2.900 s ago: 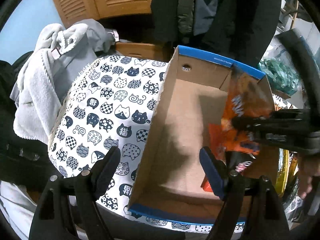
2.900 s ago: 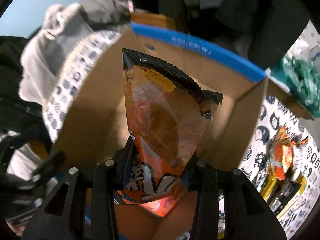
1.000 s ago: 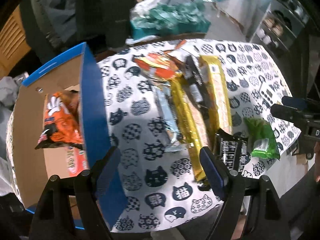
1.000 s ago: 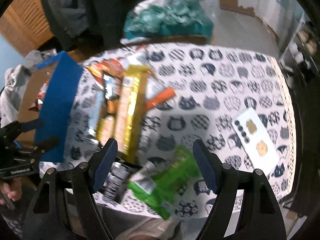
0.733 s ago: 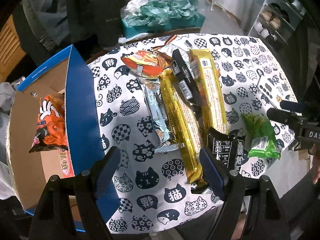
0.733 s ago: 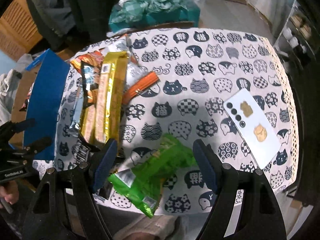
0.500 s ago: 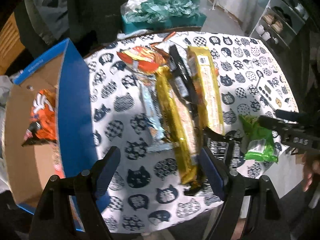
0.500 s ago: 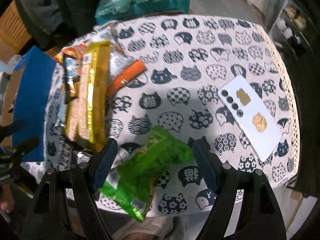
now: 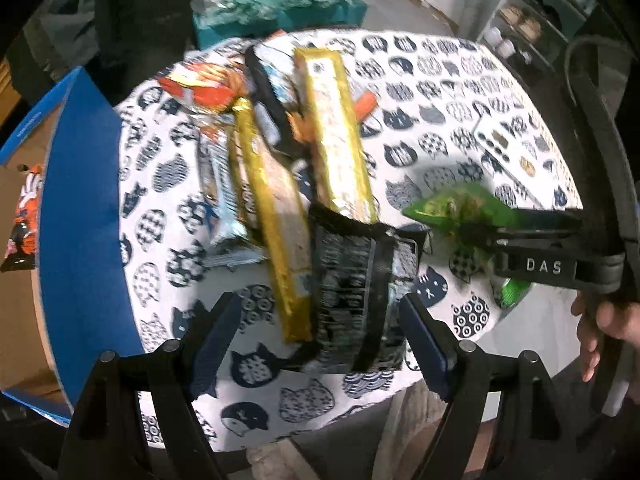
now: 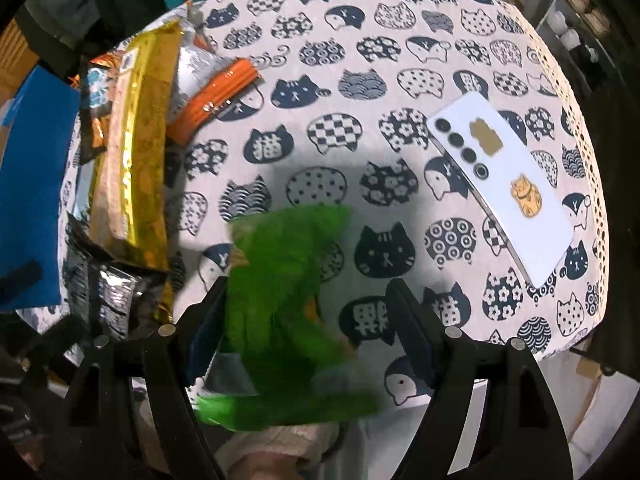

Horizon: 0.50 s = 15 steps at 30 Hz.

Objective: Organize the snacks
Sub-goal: 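Grasp the black packet with the left gripper while the right gripper grasps the green bag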

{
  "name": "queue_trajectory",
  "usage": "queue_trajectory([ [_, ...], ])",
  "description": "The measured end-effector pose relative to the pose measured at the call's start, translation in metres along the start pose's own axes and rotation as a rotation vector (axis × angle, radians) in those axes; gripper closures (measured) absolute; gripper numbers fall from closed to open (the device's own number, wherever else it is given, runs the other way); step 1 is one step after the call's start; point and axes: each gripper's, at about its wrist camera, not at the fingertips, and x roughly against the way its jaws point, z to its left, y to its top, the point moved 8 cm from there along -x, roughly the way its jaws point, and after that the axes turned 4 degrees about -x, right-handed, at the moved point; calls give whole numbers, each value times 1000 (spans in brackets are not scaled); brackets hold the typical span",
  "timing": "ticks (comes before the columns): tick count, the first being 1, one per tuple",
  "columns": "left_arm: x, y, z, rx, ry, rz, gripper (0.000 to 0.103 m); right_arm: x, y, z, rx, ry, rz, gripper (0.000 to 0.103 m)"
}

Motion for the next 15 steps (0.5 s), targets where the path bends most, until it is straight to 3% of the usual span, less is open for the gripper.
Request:
queue_trajectory([
  [7, -19, -5, -13, 2, 20, 47, 20, -9, -3, -2, 25, 17, 18, 25],
  [10, -27, -4, -15, -14, 41, 57, 15, -12, -3, -1, 44, 23, 19, 25],
  [15, -35, -1, -16, -17, 26, 61, 15, -15, -6, 4, 85, 39, 27, 34],
])
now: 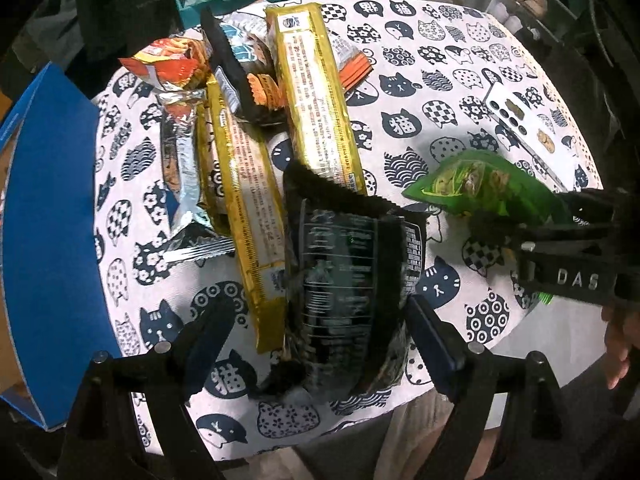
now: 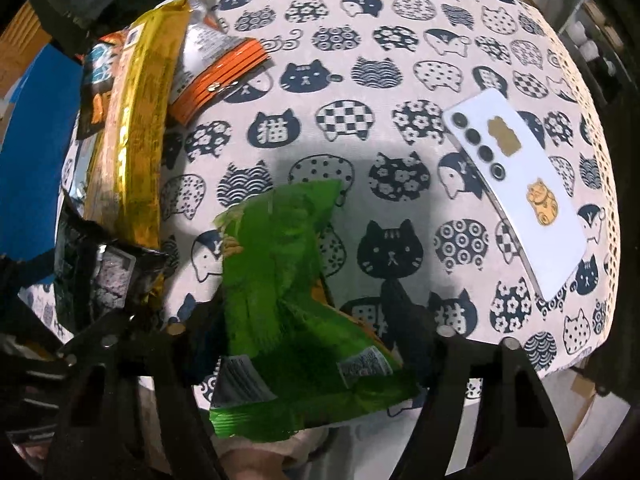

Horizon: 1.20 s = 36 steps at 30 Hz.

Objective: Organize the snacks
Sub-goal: 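Grasp the black packet with the left gripper while the right gripper grasps the green bag, then carry the black packet and green bag into the box and release both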

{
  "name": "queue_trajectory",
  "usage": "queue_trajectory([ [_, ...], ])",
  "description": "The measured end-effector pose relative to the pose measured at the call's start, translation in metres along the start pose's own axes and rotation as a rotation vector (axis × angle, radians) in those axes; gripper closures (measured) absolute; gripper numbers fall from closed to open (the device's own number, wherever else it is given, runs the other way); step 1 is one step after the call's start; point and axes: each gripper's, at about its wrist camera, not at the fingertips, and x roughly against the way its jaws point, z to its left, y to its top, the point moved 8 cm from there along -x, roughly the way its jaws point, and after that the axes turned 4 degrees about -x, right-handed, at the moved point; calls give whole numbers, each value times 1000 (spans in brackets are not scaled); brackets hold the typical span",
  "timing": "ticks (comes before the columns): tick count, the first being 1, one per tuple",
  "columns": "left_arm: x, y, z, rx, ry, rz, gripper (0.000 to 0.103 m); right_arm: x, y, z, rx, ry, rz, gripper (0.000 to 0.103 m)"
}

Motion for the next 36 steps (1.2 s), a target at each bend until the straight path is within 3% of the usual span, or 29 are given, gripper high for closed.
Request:
queue_trajectory([
  [4, -5, 1, 0, 9, -24, -6, 13, -5, -6, 6, 39, -1, 17, 43],
  [7, -5, 1, -3, 2, -46, -17, 20, -13, -9, 18, 53, 3, 18, 50],
  [12, 3, 2, -4, -31, -13, -43, 43, -12, -7, 22, 64, 5, -4, 51],
  [19, 13, -2, 1, -29, -29, -55, 63, 0, 1, 21, 50, 23, -35, 51],
  [30, 45, -4, 12, 22, -95, -110, 68, 37, 30, 16, 75, 35, -115, 52],
  [36, 75, 10, 34, 42, -59, -198, 68, 75, 39, 32, 106, 39, -202, 52],
])
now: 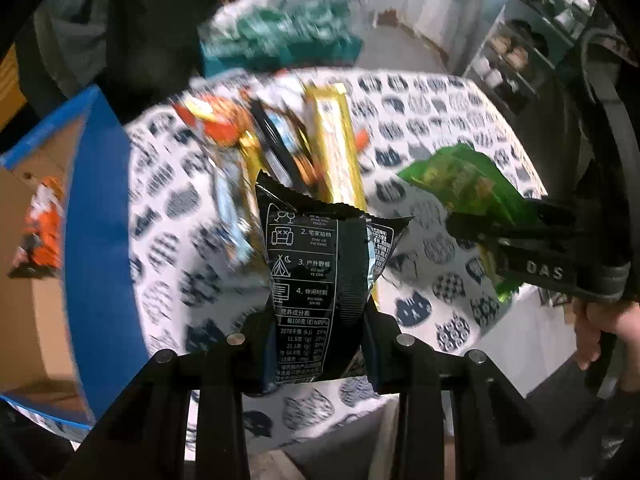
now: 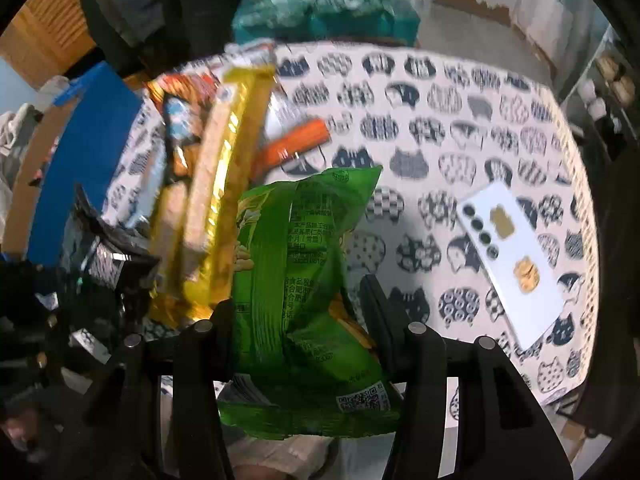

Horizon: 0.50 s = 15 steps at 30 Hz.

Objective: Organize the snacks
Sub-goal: 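Carry the black packet and green bag into the box and release both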

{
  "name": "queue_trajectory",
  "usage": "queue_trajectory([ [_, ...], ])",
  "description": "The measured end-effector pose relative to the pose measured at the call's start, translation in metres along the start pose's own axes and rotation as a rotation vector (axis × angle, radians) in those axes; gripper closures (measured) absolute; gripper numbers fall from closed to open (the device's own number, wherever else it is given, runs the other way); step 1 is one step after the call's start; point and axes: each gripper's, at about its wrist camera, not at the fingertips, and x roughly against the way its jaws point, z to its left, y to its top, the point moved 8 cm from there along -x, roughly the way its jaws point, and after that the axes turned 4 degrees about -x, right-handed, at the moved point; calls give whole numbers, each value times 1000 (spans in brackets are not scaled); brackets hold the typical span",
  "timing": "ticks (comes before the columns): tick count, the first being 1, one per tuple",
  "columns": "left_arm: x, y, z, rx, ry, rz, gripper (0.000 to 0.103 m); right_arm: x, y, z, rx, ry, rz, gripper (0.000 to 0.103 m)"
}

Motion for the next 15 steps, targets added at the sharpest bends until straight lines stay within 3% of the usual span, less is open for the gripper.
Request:
queue_trajectory([
  [6, 31, 20, 31, 26, 65, -93, 68, 27, 22, 19, 36, 13, -77, 52],
  [15, 63, 29, 86, 97, 131, -171, 68, 46, 43, 60, 84, 68, -133, 52],
])
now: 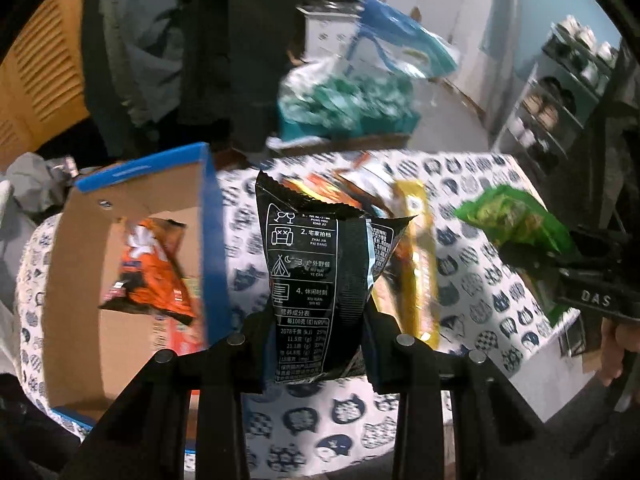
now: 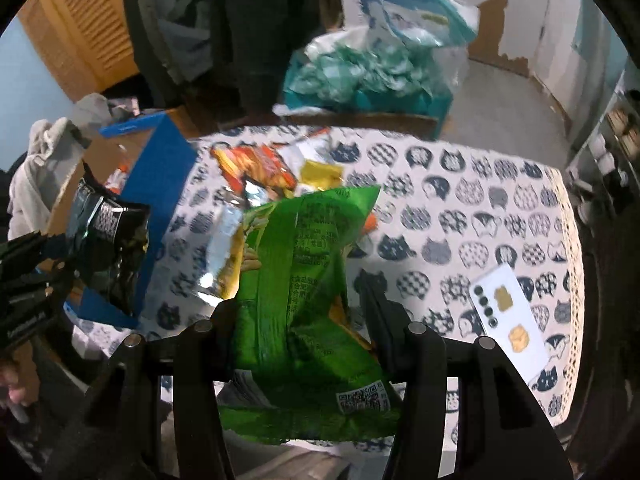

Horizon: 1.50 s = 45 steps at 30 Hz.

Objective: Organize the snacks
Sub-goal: 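Carry the black packet and green bag into the box and release both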

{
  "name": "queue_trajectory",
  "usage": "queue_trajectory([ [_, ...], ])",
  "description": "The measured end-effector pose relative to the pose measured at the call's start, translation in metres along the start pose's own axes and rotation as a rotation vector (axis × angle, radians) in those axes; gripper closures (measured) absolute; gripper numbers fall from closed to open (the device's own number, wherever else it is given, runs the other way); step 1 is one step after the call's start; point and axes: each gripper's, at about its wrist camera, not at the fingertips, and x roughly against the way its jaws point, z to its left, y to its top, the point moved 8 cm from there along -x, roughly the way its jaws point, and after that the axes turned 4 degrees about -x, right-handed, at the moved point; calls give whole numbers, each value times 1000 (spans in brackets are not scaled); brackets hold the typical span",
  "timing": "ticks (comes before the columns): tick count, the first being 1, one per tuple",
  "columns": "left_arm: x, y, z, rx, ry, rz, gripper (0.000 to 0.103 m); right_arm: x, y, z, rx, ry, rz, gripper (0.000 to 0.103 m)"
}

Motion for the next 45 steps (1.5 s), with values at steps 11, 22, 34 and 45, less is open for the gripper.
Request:
queue_trajectory([
  [11, 5, -7, 105, 150, 94, 6, 68, -40, 5, 36, 39, 16, 82, 65],
  [22, -6, -45, 207, 334, 182, 80, 68, -38, 16, 54, 38, 27, 61, 66],
  [34, -31, -85, 234, 373, 210, 189, 67, -40, 31, 116, 104, 97, 52, 66],
  [45, -35, -104, 249, 409, 210, 216, 67, -40, 45, 183, 173, 165, 33, 66],
])
